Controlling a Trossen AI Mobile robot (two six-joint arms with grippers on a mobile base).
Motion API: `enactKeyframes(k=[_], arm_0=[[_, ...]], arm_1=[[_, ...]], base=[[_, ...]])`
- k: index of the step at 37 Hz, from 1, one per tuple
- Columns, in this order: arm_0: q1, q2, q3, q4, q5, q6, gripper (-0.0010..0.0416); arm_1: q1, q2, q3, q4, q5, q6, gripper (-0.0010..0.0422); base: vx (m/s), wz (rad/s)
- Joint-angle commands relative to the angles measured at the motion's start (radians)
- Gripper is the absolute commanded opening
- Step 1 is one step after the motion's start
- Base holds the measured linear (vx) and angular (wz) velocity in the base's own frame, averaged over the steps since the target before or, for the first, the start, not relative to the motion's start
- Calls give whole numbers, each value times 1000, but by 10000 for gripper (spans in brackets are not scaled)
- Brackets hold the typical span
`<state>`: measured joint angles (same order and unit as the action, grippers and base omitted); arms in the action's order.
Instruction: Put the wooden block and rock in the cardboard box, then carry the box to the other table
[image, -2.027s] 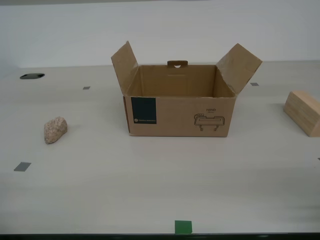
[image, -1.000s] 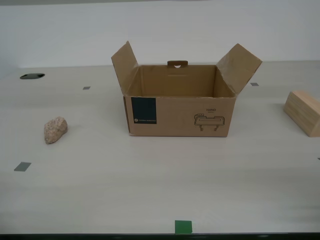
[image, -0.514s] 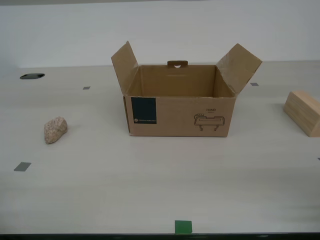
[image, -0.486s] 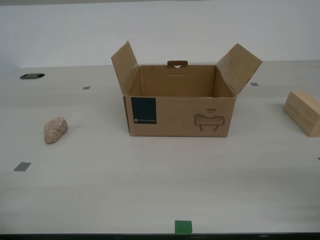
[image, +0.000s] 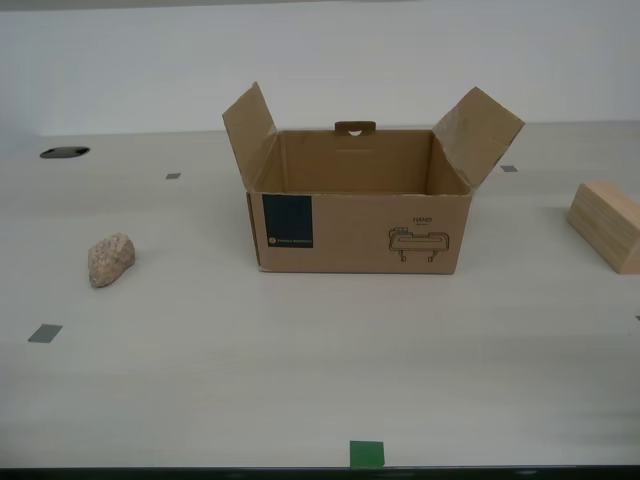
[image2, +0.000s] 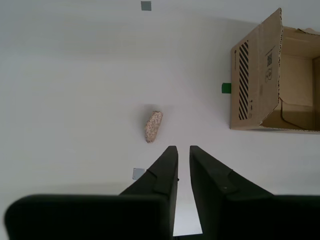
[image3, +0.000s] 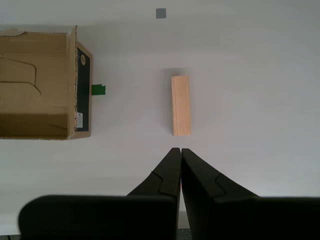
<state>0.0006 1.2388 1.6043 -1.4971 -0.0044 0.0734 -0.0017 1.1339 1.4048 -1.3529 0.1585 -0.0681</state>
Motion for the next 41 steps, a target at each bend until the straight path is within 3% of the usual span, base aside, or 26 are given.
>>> enactKeyframes(k=[1, 22, 41], arm_0=[[0, 0, 1, -3, 8, 4, 3], [0, 0, 1, 3, 7, 5, 3], [0, 0, 1, 13, 6, -1, 2]], arm_1=[[0, 0, 1, -3, -2, 0, 63], [0, 0, 1, -3, -2, -4, 268], [0, 0, 1, -3, -2, -14, 359]], base=[[0, 0], [0, 0], [0, 0]])
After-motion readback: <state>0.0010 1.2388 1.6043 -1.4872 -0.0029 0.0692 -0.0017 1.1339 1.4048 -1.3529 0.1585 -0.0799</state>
